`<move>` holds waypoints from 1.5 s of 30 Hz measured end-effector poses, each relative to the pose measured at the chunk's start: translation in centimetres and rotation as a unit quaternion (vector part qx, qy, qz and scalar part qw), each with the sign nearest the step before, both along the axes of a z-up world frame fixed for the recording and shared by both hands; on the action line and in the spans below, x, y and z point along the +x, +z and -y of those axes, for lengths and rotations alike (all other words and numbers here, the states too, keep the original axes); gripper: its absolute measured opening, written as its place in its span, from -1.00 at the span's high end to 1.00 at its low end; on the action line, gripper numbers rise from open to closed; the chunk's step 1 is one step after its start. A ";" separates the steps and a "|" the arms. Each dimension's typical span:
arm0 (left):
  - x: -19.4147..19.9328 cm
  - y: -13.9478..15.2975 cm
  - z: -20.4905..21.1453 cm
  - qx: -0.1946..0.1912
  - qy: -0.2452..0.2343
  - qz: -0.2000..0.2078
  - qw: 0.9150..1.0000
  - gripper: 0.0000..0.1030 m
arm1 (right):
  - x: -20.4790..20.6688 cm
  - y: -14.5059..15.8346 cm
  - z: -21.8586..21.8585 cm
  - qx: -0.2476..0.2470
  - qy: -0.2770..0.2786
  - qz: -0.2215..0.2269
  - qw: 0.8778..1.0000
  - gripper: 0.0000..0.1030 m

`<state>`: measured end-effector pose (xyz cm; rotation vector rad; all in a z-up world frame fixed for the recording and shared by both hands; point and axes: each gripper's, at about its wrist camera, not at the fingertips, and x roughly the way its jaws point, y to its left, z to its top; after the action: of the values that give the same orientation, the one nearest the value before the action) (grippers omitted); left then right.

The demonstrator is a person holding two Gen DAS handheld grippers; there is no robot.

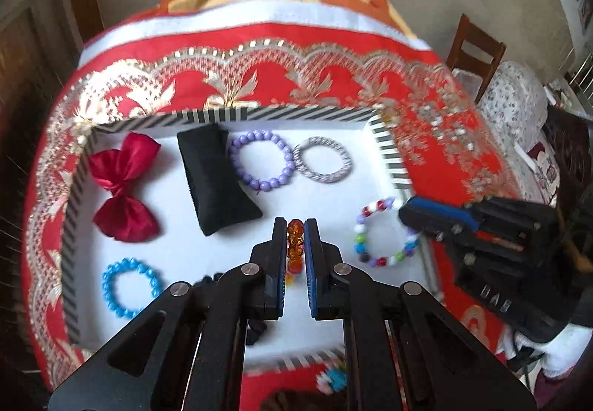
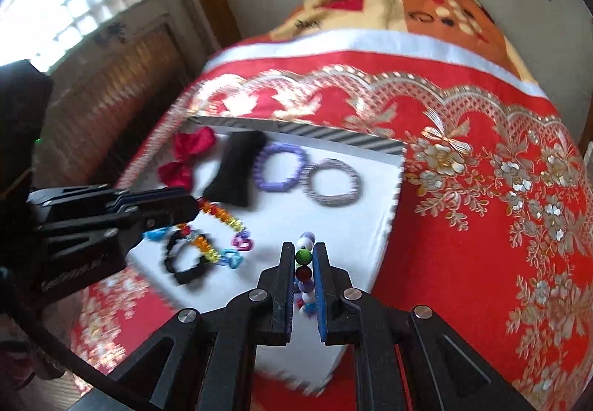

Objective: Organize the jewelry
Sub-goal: 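Carry the amber and multicolour bracelets with both tools into the tray, then lower both bracelets onto the tray floor and open both tools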

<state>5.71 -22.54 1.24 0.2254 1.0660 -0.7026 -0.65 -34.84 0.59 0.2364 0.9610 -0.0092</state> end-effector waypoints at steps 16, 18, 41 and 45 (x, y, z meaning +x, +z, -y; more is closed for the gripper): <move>3.6 -3.1 -0.5 0.030 -0.022 -0.012 0.999 0.85 | 5.2 -3.1 1.1 -0.034 -0.024 -0.040 0.998 0.83; 3.8 -3.2 -0.3 0.028 -0.027 -0.013 0.999 0.81 | 5.3 -3.3 1.2 -0.036 -0.030 -0.044 0.998 0.83; 3.7 -2.2 0.9 0.026 -0.029 0.020 0.999 0.26 | 4.8 -0.5 1.1 0.008 -0.052 -0.002 0.999 0.39; 3.6 -2.0 0.7 0.028 -0.022 0.023 0.999 0.26 | 4.4 0.0 0.9 0.009 -0.053 0.005 0.999 0.39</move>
<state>9.31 -23.22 -0.80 0.3138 1.0401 -0.7047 3.77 -35.75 0.59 0.3030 0.9378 -0.0978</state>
